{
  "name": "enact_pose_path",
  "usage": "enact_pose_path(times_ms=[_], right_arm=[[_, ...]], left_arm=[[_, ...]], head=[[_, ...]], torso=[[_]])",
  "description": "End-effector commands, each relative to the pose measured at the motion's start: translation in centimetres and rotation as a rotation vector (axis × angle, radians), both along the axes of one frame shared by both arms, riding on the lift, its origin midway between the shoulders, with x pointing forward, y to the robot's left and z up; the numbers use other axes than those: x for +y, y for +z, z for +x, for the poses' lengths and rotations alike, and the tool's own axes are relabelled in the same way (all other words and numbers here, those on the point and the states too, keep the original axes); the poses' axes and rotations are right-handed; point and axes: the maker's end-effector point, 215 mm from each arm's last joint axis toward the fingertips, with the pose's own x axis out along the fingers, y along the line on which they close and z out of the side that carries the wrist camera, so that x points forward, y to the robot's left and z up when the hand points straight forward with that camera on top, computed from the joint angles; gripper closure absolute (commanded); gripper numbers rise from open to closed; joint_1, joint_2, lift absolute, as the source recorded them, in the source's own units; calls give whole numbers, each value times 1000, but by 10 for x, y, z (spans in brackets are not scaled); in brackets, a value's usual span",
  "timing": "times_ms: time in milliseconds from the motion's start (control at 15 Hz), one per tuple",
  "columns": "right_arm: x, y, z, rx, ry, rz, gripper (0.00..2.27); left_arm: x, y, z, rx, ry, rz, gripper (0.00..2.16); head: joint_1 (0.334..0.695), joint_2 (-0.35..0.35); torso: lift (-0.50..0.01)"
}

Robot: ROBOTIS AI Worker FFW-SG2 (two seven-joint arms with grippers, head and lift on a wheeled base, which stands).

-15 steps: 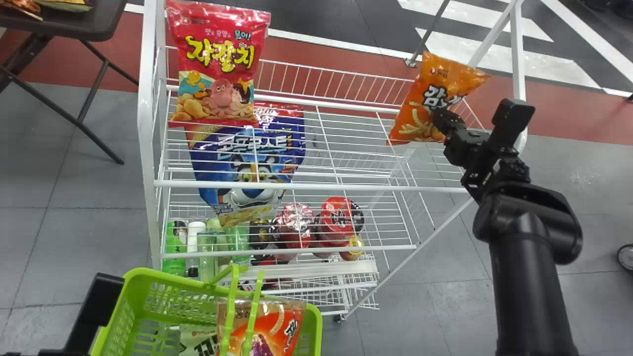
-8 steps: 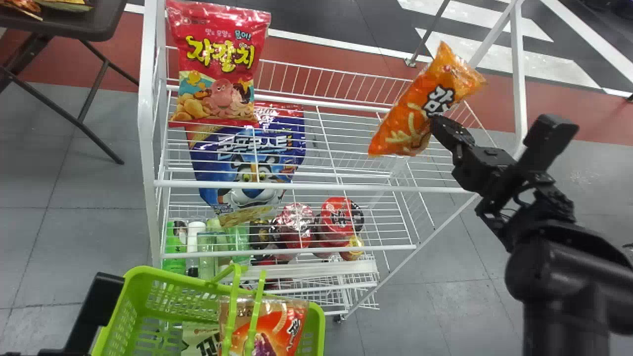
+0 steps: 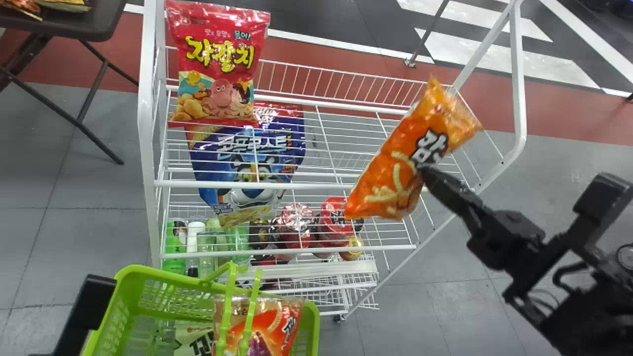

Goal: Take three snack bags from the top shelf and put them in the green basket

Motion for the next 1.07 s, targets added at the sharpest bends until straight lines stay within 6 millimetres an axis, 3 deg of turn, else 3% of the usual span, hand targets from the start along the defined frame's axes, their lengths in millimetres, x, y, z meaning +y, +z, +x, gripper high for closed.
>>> enact_pose_path(times_ms=[0, 400, 667, 1000], right_arm=[[34, -37, -30, 157, 76, 117, 2246], [126, -119, -112, 485, 251, 323, 2246], [177, -168, -140, 620, 343, 413, 2246], [204, -221, -147, 709, 372, 404, 2246]], left_arm=[[8, 1, 5, -10, 34, 7, 1997], [1, 4, 10, -34, 36, 9, 1997], [-6, 9, 2, -28, 27, -11, 1997], [-11, 11, -3, -26, 13, -19, 1997]], head=[[695, -350], [695, -350], [695, -350], [695, -350]], torso=[[-44], [-44], [-44], [-44]])
